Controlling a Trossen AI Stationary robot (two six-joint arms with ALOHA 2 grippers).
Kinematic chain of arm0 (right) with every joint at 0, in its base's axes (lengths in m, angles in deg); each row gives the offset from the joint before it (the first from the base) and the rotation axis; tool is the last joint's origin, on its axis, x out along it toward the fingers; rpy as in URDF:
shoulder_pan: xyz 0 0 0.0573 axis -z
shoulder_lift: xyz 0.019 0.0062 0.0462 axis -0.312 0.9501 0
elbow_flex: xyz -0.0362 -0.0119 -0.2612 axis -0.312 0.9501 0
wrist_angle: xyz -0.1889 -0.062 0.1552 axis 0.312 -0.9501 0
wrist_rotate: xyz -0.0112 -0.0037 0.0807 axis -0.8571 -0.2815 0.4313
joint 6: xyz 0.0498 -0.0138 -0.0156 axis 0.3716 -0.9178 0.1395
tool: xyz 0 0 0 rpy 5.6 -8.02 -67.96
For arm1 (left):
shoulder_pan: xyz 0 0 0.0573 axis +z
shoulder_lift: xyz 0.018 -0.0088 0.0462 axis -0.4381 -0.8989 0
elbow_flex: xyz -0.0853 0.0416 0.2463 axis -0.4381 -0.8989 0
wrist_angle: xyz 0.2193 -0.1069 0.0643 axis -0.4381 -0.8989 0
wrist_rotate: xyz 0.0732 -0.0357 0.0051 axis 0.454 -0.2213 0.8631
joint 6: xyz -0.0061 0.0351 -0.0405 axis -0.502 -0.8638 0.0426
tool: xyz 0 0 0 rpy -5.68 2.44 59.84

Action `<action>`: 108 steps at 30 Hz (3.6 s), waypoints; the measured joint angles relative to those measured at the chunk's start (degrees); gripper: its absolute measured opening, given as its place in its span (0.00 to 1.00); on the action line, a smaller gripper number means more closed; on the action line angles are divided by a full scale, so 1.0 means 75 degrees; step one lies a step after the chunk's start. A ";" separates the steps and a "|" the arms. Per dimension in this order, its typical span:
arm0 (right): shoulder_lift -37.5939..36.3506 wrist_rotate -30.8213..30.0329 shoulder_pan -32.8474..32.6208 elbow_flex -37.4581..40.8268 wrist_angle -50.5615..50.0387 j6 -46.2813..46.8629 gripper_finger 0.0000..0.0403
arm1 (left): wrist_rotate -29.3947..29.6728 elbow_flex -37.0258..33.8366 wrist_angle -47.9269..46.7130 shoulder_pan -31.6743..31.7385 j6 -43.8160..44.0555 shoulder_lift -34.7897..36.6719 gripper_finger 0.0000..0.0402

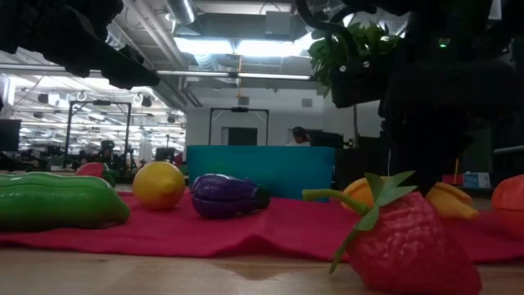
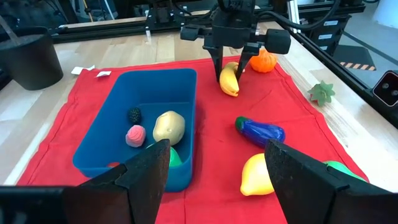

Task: Pick and placing Produce into tupperware
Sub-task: Put the yellow banana into the blue bin

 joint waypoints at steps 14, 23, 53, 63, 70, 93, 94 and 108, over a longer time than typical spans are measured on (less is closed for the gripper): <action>-0.0020 0.0198 0.0000 -0.0345 -0.0561 -0.0151 0.35 | 0.0000 0.0000 -0.0006 0.0000 -0.0003 0.0000 0.64; -0.0020 -0.0271 -0.0003 -0.1191 -0.1691 -0.0370 0.35 | 0.0000 0.0000 -0.0009 -0.0003 -0.0003 0.0000 0.63; -0.3337 -0.3315 -0.0105 -0.0116 -0.2560 0.0003 0.35 | -0.0005 0.0000 -0.0193 -0.0006 0.0153 0.0002 0.63; -0.5418 -0.3298 -0.0102 0.3556 0.2021 -0.1288 0.35 | -0.0006 0.0000 -0.0248 -0.0006 0.0204 0.0001 0.63; -0.6533 -0.3293 -0.0101 0.5739 0.5839 -0.2943 0.35 | -0.0006 0.0000 -0.0200 0.0000 0.0201 0.0003 0.63; -0.7172 -0.1565 -0.0078 0.8236 1.1588 -0.5645 0.35 | -0.0003 0.0000 0.0095 0.0006 0.0179 0.0003 0.64; -0.7172 -0.1564 -0.0052 0.8236 1.1641 -0.5680 0.35 | -0.0003 0.0000 0.0093 0.0006 0.0181 0.0003 0.64; -0.7163 -0.2687 0.0657 0.8236 1.1829 -0.5814 0.35 | 0.0051 -0.0008 0.0636 0.0107 -0.0301 0.0003 0.64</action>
